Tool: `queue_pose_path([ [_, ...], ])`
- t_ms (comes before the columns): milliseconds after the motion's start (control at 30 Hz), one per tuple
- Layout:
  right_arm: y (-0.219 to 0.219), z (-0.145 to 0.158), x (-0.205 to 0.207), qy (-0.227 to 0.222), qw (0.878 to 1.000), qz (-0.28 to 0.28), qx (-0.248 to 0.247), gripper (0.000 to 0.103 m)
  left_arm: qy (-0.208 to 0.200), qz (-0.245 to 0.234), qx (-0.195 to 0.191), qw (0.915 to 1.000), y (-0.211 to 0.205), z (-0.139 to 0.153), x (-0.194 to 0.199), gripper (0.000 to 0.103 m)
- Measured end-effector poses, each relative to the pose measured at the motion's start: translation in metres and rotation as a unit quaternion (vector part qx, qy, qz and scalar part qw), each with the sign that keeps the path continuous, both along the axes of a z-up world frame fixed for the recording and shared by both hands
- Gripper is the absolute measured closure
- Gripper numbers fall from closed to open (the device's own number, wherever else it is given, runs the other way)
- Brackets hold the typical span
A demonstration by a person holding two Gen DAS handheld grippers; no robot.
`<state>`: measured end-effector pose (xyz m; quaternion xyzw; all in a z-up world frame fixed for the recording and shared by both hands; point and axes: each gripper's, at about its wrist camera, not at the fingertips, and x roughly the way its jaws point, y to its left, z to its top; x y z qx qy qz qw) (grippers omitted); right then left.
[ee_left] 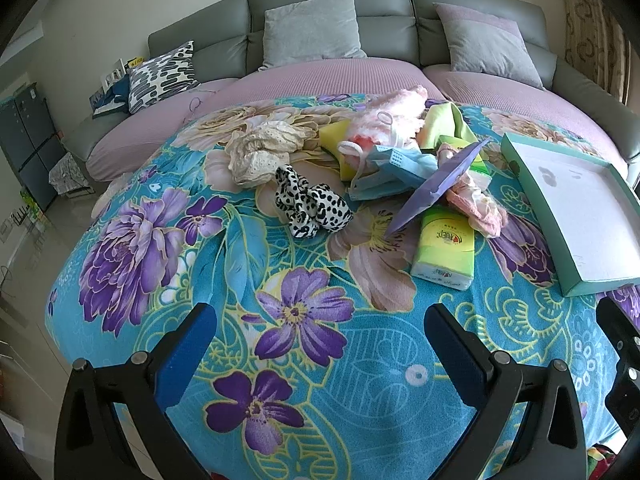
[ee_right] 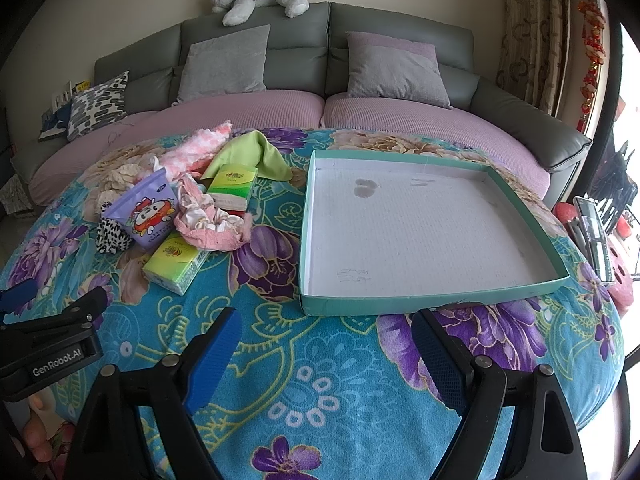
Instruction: Organize soft objects
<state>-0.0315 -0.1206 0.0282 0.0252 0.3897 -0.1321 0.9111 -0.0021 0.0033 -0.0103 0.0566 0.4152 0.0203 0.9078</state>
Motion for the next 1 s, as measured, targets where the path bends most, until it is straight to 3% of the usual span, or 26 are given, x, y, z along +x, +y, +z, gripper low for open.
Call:
queue_pose_path([
  [133, -0.004, 0.011, -0.008, -0.028, 0.999, 0.013, 0.026, 0.014, -0.005, -0.008, -0.036, 0.9993, 0.011, 0.013, 0.007, 0.0],
  [300, -0.006, 0.034, 0.014, -0.038, 0.998, 0.028, 0.045, 0.014, 0.01, -0.031, -0.045, 0.9985, 0.014, 0.031, 0.03, 0.0],
  [533, -0.006, 0.054, 0.063, -0.014, 0.997, 0.059, 0.053, 0.014, 0.019, -0.051, -0.058, 0.9969, 0.015, 0.054, 0.061, 0.0],
  [667, -0.007, 0.045, 0.085, 0.022, 0.995, 0.07, 0.067, 0.014, 0.039, -0.058, -0.058, 0.9959, 0.01, 0.065, 0.075, 0.0],
  [733, -0.011, 0.036, 0.092, 0.037, 0.993, 0.072, 0.085, 0.014, 0.026, -0.064, -0.052, 0.9962, 0.006, 0.071, 0.074, 0.0],
  [1000, -0.037, 0.036, 0.11, 0.039, 0.993, 0.054, 0.097, 0.014, 0.037, -0.121, -0.029, 0.9915, -0.028, 0.049, 0.066, 0.0],
])
